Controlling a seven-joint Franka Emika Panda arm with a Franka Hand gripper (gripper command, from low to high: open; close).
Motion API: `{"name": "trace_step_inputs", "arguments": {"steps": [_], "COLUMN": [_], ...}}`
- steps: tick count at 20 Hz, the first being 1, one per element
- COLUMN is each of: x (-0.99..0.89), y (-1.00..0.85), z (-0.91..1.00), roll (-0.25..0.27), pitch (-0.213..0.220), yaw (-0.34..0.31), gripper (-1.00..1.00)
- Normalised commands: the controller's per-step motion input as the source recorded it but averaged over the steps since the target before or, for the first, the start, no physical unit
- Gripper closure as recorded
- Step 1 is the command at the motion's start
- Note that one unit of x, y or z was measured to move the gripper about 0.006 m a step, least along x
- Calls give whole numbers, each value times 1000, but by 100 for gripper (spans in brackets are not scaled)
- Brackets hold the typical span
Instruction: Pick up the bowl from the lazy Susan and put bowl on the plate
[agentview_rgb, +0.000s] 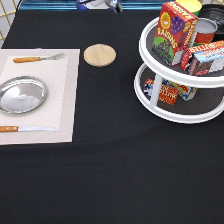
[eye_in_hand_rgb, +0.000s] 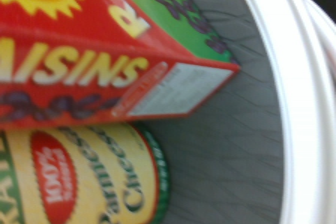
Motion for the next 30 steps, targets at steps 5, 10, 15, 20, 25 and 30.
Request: {"name": "trace_step_inputs", "arguments": {"steps": [5, 10, 15, 20, 25, 30], "x": [314, 209, 131, 154, 128, 121], "y": [227, 53, -2, 10, 85, 53], "z": [-103, -252, -360, -267, -220, -207], "roll": [116, 120, 162, 122, 8, -18], "pitch": [0, -11, -47, -27, 0, 0], "yaw": [0, 0, 15, 31, 81, 133], "gripper": [-100, -100, -100, -100, -100, -100]}}
